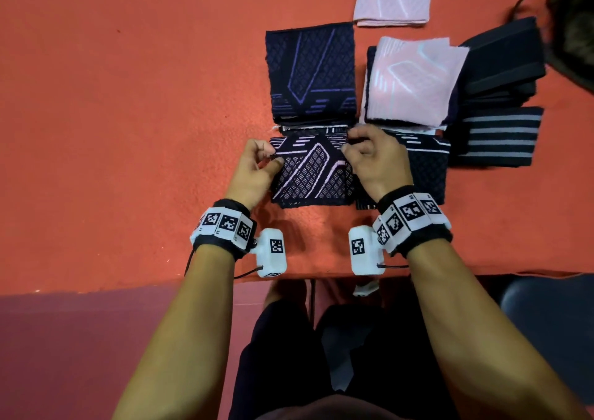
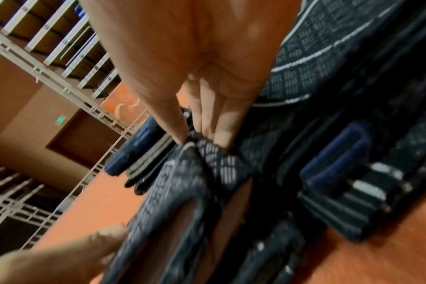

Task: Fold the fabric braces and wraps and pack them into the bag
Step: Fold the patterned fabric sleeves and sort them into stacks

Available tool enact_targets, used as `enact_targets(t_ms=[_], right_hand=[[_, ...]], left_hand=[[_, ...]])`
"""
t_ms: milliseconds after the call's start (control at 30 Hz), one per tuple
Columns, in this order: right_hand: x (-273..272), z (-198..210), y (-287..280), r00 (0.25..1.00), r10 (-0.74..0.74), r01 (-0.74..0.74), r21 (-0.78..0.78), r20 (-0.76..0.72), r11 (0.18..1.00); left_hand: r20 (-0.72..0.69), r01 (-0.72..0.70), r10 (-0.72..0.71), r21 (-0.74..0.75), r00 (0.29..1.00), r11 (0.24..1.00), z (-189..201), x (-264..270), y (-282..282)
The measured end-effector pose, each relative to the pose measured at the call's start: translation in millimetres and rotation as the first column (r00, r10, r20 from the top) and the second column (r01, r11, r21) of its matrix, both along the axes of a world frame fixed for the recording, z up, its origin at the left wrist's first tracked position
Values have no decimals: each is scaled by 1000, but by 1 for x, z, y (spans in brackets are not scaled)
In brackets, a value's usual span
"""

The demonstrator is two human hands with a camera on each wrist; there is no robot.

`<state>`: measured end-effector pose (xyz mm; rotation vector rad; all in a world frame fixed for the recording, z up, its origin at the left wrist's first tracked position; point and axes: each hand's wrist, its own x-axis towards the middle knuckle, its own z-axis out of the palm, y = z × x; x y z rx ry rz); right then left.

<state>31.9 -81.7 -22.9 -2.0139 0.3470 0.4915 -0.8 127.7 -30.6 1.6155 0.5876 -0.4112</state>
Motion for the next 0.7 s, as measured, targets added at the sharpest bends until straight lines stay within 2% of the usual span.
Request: enact_targets(t_ms=[267,400,567,700], right_hand=[[3,-8,-9,998,-4,8,-67,57,998],[-2,-10,2,988,149,-152,-106,-29,983],[-7,-11,11,941,323,-339,-238,-102,910],[-7,-15,13,918,376,-397,-305,-128,866]], left_hand=[[-4,28,-28,-4,1000,1000,-4,0,-10],[3,7,-7,14,1000,1000,-6,0,-14],[-24,111,-110,53,994,992,-11,-2,-16],[-75,257,-246,264,966,930,-17,-2,-20]])
